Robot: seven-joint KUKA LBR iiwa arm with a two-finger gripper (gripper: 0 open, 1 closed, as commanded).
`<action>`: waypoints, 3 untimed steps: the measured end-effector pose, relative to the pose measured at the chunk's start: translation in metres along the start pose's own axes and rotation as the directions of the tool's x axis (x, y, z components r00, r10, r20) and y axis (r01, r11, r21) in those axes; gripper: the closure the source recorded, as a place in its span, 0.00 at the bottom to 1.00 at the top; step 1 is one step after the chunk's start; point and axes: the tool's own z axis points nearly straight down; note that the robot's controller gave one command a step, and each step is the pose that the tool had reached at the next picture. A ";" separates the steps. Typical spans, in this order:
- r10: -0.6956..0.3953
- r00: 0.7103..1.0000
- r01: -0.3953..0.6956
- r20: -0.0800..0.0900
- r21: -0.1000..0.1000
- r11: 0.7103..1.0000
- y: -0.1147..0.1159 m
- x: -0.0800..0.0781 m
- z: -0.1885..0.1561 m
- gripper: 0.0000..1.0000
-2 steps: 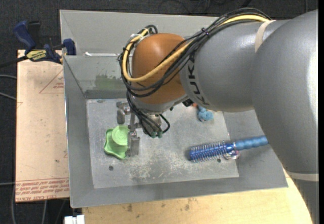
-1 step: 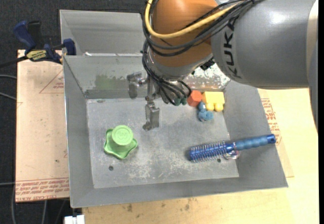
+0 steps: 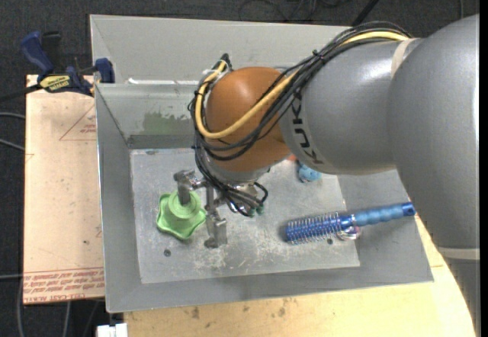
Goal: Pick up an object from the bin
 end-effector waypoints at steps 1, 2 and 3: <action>-0.466 0.884 0.466 0.035 0.015 0.885 -0.001 -0.046 0.051 0.00; -0.465 0.885 0.465 0.038 0.015 0.885 -0.001 -0.047 0.049 1.00; -0.475 0.880 0.475 0.015 0.009 0.880 0.010 -0.043 0.022 1.00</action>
Offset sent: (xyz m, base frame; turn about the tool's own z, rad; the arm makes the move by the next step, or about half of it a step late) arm 0.0346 0.0101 -0.0637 -0.4898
